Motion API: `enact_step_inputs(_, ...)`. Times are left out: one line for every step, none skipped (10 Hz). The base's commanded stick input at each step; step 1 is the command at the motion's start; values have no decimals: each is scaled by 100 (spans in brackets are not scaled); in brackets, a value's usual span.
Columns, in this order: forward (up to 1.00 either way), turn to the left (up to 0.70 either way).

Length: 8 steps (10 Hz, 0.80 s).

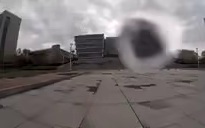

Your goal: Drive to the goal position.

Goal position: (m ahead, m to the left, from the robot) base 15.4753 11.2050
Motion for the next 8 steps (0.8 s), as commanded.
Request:
enact_step_inputs(70,0)
enact_step_inputs(70,0)
enact_step_inputs(70,0)
enact_step_inputs(70,0)
enact_step_inputs(70,0)
enact_step_inputs(70,0)
enact_step_inputs(70,0)
enact_step_inputs(70,0)
